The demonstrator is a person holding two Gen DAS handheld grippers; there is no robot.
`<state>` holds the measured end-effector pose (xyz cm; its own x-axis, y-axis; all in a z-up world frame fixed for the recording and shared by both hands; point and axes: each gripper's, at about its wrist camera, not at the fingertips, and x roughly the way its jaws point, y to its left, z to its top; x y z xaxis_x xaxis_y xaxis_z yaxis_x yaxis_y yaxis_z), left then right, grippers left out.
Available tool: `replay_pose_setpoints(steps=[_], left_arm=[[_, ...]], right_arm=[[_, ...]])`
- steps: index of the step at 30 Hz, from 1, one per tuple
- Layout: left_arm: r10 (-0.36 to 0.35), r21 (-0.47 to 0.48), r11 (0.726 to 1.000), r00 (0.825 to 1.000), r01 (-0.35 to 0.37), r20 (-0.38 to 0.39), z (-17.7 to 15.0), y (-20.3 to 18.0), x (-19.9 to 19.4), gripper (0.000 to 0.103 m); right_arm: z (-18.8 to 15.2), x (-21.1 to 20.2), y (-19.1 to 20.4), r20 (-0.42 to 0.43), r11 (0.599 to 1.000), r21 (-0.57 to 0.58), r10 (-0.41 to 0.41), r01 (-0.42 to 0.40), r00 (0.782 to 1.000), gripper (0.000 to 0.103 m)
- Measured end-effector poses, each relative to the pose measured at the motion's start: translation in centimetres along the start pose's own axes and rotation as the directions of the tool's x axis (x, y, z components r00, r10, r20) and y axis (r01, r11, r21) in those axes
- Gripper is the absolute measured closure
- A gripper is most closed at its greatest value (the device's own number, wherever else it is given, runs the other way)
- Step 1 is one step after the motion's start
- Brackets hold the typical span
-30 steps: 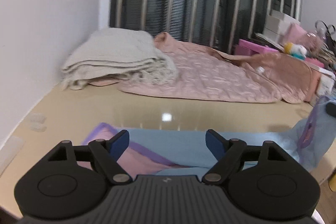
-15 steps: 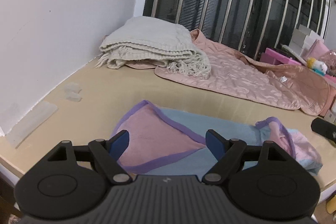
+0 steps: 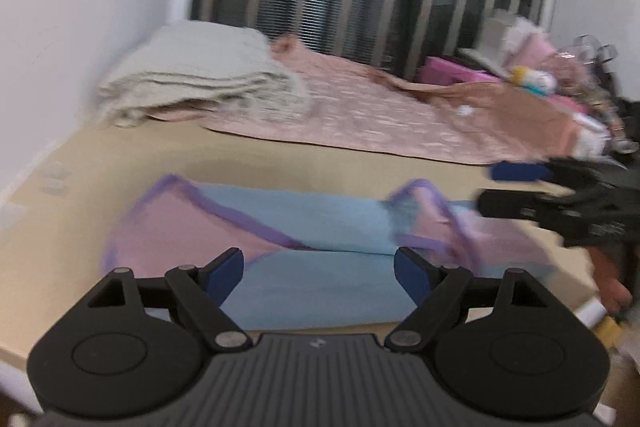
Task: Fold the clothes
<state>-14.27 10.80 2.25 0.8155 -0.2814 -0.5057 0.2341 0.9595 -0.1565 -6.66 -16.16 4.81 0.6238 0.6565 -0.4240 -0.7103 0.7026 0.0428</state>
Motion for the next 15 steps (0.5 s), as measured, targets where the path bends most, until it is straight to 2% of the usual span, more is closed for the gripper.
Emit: replay_pose_setpoints(steps=[2, 5, 8, 9, 11, 13, 14, 15], left_arm=[[-0.061, 0.026, 0.998, 0.998, 0.062, -0.007, 0.0, -0.8, 0.2, 0.019], [-0.091, 0.109, 0.990, 0.995, 0.095, -0.038, -0.3, -2.5, 1.2, 0.019], [-0.069, 0.179, 0.980, 0.994, 0.084, -0.089, -0.7, -4.1, 2.8, 0.023], [-0.042, 0.211, 0.976, 0.995, 0.061, -0.093, -0.8, -4.7, 3.2, 0.032], [-0.002, 0.215, 0.976, 0.996, 0.023, -0.095, -0.7, -5.0, 3.9, 0.043], [-0.002, 0.167, 0.986, 0.995, 0.018, -0.100, -0.2, -4.6, 4.5, 0.053], [-0.002, 0.161, 0.987, 0.995, 0.018, -0.098, -0.1, -4.5, 4.7, 0.054], [0.004, 0.168, 0.986, 0.995, 0.013, -0.095, -0.1, -4.6, 4.8, 0.054]], right_arm=[[1.5, 1.6, -1.5, -0.063, 0.997, -0.046, 0.052, -0.055, 0.997, 0.027], [2.7, 5.1, -3.2, -0.161, 0.992, -0.022, 0.120, -0.125, 0.980, 0.031], [2.5, 7.7, -3.4, -0.247, 0.989, -0.023, 0.137, -0.148, 0.959, 0.047], [2.2, 8.3, -3.2, -0.273, 0.988, -0.030, 0.135, -0.148, 0.953, 0.065], [1.6, 8.5, -2.9, -0.281, 0.989, -0.033, 0.129, -0.144, 0.951, 0.085], [1.4, 8.2, -2.8, -0.261, 0.988, -0.029, 0.138, -0.151, 0.955, 0.089], [1.5, 7.7, -2.7, -0.253, 0.987, -0.029, 0.146, -0.158, 0.956, 0.094], [1.6, 7.3, -2.6, -0.245, 0.986, -0.029, 0.154, -0.166, 0.957, 0.095]])
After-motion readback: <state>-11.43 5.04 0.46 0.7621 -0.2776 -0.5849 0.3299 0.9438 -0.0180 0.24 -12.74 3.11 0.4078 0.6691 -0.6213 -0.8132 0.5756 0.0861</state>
